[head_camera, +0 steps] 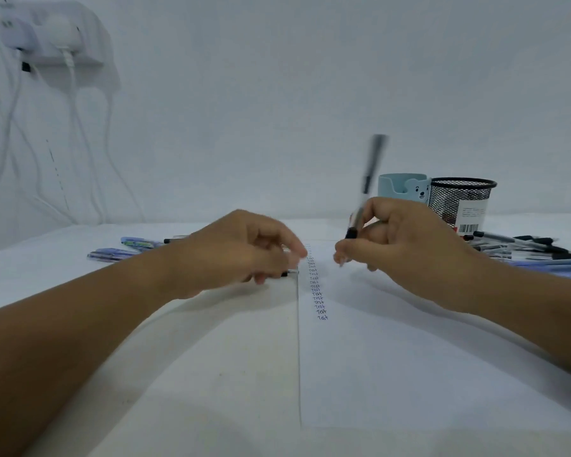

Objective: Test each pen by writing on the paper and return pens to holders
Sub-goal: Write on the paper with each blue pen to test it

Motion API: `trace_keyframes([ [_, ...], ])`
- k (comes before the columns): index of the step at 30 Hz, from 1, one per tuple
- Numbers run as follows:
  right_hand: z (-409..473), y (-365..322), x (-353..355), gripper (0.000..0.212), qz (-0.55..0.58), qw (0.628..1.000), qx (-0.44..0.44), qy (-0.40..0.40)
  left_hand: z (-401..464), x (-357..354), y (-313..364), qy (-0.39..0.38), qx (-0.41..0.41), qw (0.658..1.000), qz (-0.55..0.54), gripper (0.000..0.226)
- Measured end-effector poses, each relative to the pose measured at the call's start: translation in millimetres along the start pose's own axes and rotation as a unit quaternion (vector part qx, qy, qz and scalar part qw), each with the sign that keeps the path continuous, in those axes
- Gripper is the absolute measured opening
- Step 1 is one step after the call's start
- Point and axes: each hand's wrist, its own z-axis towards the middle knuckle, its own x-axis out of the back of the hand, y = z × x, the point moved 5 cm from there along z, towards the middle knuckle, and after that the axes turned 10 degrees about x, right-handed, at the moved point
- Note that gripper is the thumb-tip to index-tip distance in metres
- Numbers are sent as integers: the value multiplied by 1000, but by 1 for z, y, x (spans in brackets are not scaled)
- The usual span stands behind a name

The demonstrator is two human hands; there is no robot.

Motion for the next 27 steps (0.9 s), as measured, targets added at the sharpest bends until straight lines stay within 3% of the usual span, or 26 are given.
trace_keyframes([
  [4, -5, -11, -16, 30, 171, 984, -45, -19, -1, -19, -2, -54, -18, 987, 148, 12],
  [7, -11, -14, -34, 16, 242, 960, -101, -99, 1, -19, -1, -52, -18, 986, 158, 11],
  [10, -12, -16, -42, 24, 195, 966, -100, -134, -1, -19, 1, -64, -15, 985, 160, 7],
  [13, -9, -19, -42, 44, 147, 980, -52, -120, -1, -21, 3, -70, -16, 982, 172, 31],
  [15, -8, -18, -43, 49, 111, 986, -30, -119, 0, -21, 3, -69, -14, 983, 168, 32],
  [20, -9, -10, -44, 39, 24, 990, -21, -136, 1, -20, 0, -74, -9, 985, 153, 16],
  [27, -9, -10, -44, 32, -4, 990, -14, -140, 1, -20, 0, -71, -7, 986, 154, 14],
])
